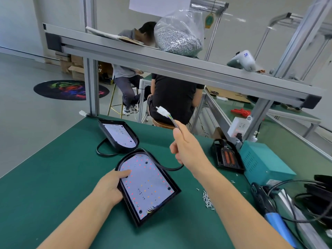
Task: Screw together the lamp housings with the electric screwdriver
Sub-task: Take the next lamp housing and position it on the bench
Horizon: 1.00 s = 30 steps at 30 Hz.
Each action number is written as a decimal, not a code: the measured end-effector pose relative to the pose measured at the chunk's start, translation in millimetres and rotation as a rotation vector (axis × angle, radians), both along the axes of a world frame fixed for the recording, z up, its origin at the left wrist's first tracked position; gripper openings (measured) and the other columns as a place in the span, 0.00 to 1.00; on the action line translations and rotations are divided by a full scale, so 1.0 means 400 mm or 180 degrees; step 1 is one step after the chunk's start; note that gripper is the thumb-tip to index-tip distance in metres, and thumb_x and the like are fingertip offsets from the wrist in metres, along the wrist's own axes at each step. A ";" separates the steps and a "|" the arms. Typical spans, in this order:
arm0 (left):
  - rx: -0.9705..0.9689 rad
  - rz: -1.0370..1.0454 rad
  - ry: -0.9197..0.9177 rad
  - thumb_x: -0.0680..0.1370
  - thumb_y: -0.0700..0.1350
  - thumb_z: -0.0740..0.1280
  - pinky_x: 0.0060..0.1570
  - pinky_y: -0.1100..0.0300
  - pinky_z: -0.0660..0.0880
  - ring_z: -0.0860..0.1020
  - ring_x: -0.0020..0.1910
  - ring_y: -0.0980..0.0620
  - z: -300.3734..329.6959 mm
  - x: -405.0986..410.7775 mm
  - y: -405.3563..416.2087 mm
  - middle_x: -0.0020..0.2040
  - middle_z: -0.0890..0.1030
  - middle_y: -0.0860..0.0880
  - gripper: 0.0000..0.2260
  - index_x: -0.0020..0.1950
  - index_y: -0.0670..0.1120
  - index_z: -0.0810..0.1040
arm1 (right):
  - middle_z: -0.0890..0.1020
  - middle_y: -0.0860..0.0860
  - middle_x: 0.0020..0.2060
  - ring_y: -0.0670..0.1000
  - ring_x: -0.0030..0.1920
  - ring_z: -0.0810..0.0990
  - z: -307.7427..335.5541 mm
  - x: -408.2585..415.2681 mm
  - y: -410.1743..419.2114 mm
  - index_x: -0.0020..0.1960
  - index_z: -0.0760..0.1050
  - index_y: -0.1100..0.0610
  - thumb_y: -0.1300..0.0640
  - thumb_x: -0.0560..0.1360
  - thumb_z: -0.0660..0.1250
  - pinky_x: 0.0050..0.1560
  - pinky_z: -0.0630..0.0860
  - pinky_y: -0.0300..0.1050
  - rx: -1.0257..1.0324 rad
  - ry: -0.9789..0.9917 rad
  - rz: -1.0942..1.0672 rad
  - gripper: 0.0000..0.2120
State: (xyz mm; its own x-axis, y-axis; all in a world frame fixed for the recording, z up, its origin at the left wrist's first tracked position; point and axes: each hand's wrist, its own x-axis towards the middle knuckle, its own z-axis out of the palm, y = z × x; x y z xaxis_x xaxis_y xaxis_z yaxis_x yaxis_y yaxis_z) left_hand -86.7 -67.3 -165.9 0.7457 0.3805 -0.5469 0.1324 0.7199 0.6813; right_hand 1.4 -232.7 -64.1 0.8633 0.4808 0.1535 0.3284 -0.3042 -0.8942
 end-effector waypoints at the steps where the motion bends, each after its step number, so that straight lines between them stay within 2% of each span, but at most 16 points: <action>1: -0.0057 -0.0041 -0.0050 0.78 0.33 0.61 0.42 0.46 0.75 0.82 0.36 0.42 -0.003 -0.010 0.002 0.46 0.81 0.37 0.06 0.53 0.33 0.75 | 0.73 0.48 0.29 0.41 0.21 0.66 -0.010 0.010 -0.008 0.73 0.62 0.41 0.52 0.84 0.51 0.29 0.64 0.37 0.0075 0.0225 -0.0098 0.19; 4: -0.0244 -0.0119 -0.0279 0.79 0.38 0.62 0.33 0.51 0.80 0.83 0.33 0.44 -0.007 -0.031 0.010 0.39 0.84 0.40 0.09 0.47 0.35 0.80 | 0.74 0.49 0.32 0.46 0.24 0.67 -0.046 0.035 -0.036 0.67 0.65 0.40 0.57 0.83 0.50 0.24 0.63 0.35 -0.0214 0.1015 -0.0322 0.18; 6: -0.0393 -0.0111 -0.0429 0.78 0.40 0.63 0.28 0.51 0.80 0.83 0.32 0.45 0.000 -0.031 0.011 0.38 0.84 0.41 0.14 0.39 0.37 0.84 | 0.74 0.49 0.30 0.46 0.22 0.67 -0.087 0.029 -0.046 0.56 0.72 0.47 0.62 0.81 0.50 0.23 0.62 0.32 -0.0520 0.1588 -0.0287 0.16; 7: -0.0427 -0.0074 -0.0507 0.78 0.41 0.63 0.30 0.51 0.80 0.84 0.32 0.45 0.005 -0.026 0.010 0.38 0.84 0.41 0.16 0.35 0.37 0.85 | 0.73 0.48 0.27 0.44 0.20 0.66 -0.113 0.021 -0.047 0.48 0.72 0.50 0.64 0.80 0.50 0.22 0.60 0.31 -0.0585 0.1906 -0.0169 0.15; 9: -0.0486 0.0059 -0.0687 0.79 0.41 0.62 0.41 0.47 0.79 0.84 0.33 0.46 0.020 -0.015 0.003 0.38 0.85 0.42 0.18 0.33 0.39 0.85 | 0.69 0.46 0.22 0.42 0.19 0.64 -0.168 0.008 -0.042 0.37 0.67 0.52 0.66 0.78 0.49 0.19 0.59 0.31 -0.0378 0.2637 0.0168 0.16; 12: -0.0525 0.0212 -0.0755 0.79 0.42 0.64 0.47 0.49 0.74 0.84 0.36 0.47 0.041 0.000 -0.012 0.40 0.85 0.43 0.12 0.41 0.40 0.84 | 0.67 0.46 0.21 0.41 0.19 0.65 -0.215 -0.024 -0.016 0.29 0.68 0.53 0.68 0.69 0.53 0.18 0.61 0.29 0.0520 0.3676 0.0744 0.15; 15: -0.0310 0.0128 -0.0482 0.78 0.43 0.65 0.41 0.48 0.74 0.80 0.43 0.44 0.050 0.012 -0.022 0.46 0.83 0.43 0.07 0.49 0.39 0.80 | 0.70 0.44 0.20 0.40 0.18 0.67 -0.227 -0.067 0.018 0.26 0.72 0.54 0.62 0.65 0.61 0.20 0.63 0.27 0.0741 0.4084 0.1264 0.10; 18: -0.0092 0.0141 -0.0136 0.79 0.40 0.64 0.41 0.46 0.71 0.78 0.45 0.44 0.064 0.027 -0.007 0.50 0.79 0.41 0.07 0.53 0.37 0.76 | 0.72 0.44 0.21 0.39 0.18 0.66 -0.227 -0.070 0.019 0.32 0.74 0.53 0.62 0.72 0.58 0.18 0.62 0.28 -0.0060 0.3758 0.1304 0.13; 20: 0.0066 0.0253 0.0001 0.79 0.38 0.64 0.44 0.47 0.71 0.78 0.49 0.43 0.070 0.033 0.017 0.53 0.78 0.40 0.07 0.55 0.36 0.76 | 0.74 0.46 0.20 0.39 0.16 0.64 -0.209 -0.060 0.000 0.39 0.72 0.55 0.62 0.80 0.54 0.17 0.60 0.29 -0.0879 0.3007 0.0942 0.14; 21: 0.0126 0.0290 0.0049 0.79 0.37 0.64 0.44 0.48 0.70 0.78 0.47 0.43 0.069 0.035 0.030 0.55 0.77 0.40 0.08 0.57 0.36 0.76 | 0.74 0.47 0.20 0.39 0.16 0.64 -0.198 -0.056 -0.012 0.40 0.72 0.57 0.62 0.81 0.55 0.17 0.60 0.30 -0.1177 0.2584 0.0723 0.13; 23: 0.0245 0.0283 0.0149 0.79 0.36 0.63 0.43 0.47 0.71 0.78 0.43 0.43 0.063 0.035 0.048 0.55 0.77 0.39 0.09 0.57 0.35 0.75 | 0.75 0.50 0.23 0.43 0.18 0.69 -0.175 -0.044 -0.035 0.41 0.72 0.58 0.65 0.79 0.55 0.20 0.67 0.33 -0.1307 0.1836 0.0223 0.11; 24: 0.0299 0.0268 0.0203 0.79 0.36 0.64 0.42 0.46 0.70 0.77 0.43 0.42 0.059 0.034 0.054 0.54 0.77 0.39 0.06 0.54 0.35 0.75 | 0.77 0.53 0.27 0.47 0.23 0.74 -0.166 -0.034 -0.042 0.43 0.73 0.59 0.67 0.79 0.54 0.25 0.73 0.37 -0.1198 0.1477 0.0000 0.11; 26: 0.0363 0.0210 0.0307 0.79 0.35 0.63 0.43 0.45 0.70 0.77 0.42 0.41 0.052 0.033 0.058 0.53 0.77 0.39 0.03 0.49 0.35 0.74 | 0.80 0.55 0.39 0.51 0.37 0.78 -0.149 -0.017 -0.047 0.46 0.74 0.56 0.64 0.80 0.52 0.47 0.79 0.48 -0.1114 0.0717 -0.0290 0.12; 28: 0.0400 0.0085 0.0344 0.79 0.35 0.63 0.43 0.45 0.70 0.77 0.38 0.42 0.046 0.034 0.057 0.53 0.77 0.38 0.05 0.53 0.35 0.74 | 0.77 0.50 0.53 0.48 0.54 0.77 -0.141 -0.016 -0.042 0.63 0.74 0.50 0.51 0.82 0.54 0.67 0.69 0.48 -0.0920 0.0501 -0.0144 0.14; 29: 0.0421 0.0040 0.0348 0.79 0.35 0.63 0.42 0.44 0.71 0.77 0.37 0.43 0.045 0.034 0.056 0.52 0.78 0.38 0.04 0.52 0.35 0.74 | 0.74 0.46 0.61 0.47 0.64 0.73 -0.142 -0.020 -0.036 0.72 0.68 0.47 0.44 0.81 0.55 0.72 0.63 0.46 -0.0821 0.0586 0.0044 0.20; 30: 0.0425 0.0012 0.0331 0.79 0.35 0.63 0.42 0.44 0.71 0.77 0.37 0.43 0.046 0.035 0.054 0.51 0.78 0.38 0.04 0.51 0.35 0.74 | 0.70 0.43 0.68 0.46 0.70 0.67 -0.149 -0.023 -0.028 0.76 0.62 0.45 0.41 0.80 0.56 0.74 0.57 0.46 -0.0819 0.0656 0.0232 0.25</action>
